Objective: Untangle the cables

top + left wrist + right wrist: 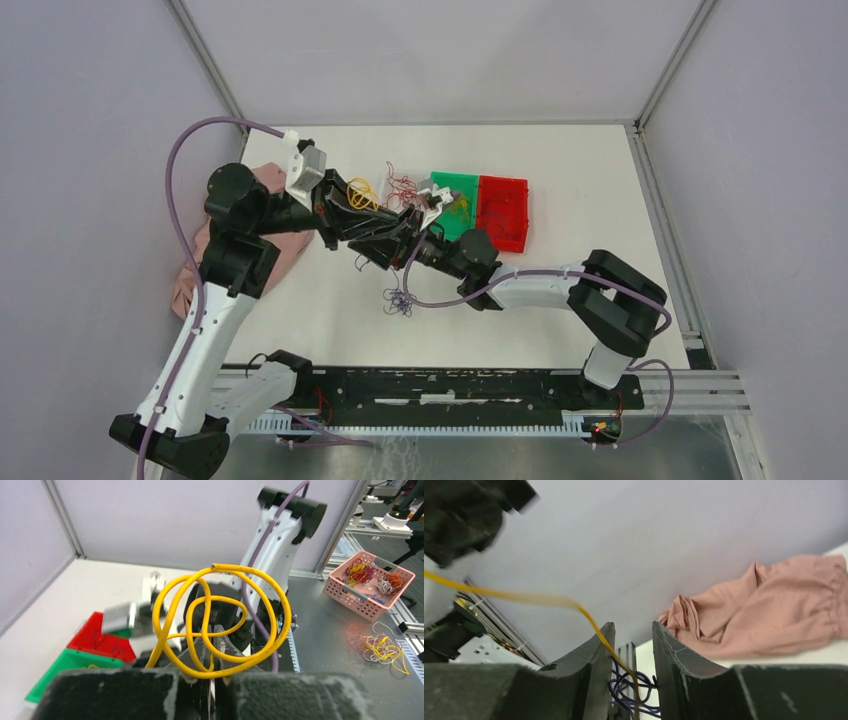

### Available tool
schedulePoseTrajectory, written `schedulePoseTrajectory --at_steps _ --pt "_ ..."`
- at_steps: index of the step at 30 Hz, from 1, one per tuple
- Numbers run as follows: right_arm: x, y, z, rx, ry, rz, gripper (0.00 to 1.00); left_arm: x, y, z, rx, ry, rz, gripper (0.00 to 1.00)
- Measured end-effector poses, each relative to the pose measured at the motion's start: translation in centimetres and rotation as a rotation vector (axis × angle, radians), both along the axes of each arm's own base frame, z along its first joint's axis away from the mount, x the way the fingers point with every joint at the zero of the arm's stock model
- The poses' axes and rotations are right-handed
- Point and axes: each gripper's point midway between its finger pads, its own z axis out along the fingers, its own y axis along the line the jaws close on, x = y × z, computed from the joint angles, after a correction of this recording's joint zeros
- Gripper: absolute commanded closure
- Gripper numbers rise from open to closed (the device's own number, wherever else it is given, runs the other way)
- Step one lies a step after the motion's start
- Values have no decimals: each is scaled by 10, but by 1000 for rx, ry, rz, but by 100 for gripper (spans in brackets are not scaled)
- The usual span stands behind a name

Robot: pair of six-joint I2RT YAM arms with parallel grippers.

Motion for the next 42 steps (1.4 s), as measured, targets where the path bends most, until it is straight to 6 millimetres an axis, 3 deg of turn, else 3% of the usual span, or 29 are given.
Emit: schedulePoseTrajectory --at_steps 9,16,20,22,24,28,32,35,37,42 --pt "4 -3 -83 -139 129 -24 60 -15 3 56 -53 -131 -10 97" --pt "0 -21 -135 -240 197 -62 32 -12 3 79 -75 -183 0 97" --pt "-1 -30 -147 -290 194 -88 23 -4 1 75 -73 -167 17 97" --pt "-2 -36 -139 -320 171 -103 22 1 0 66 -63 -155 29 97" --pt "-4 -44 -116 -323 127 -122 22 9 -1 50 -43 -138 42 97" --pt "-6 -75 -53 -286 2 -212 21 33 -8 -2 38 -55 72 97" --pt "-3 -113 -16 -292 -77 -349 23 60 -24 -54 164 -16 115 97" --pt "12 -156 -8 -352 -65 -540 24 78 -43 -103 299 22 122 97" --pt "24 -189 -13 -413 -31 -689 24 93 -53 -135 384 58 135 97" --pt "38 -263 -26 -504 60 -988 25 138 -64 -185 502 110 208 97"
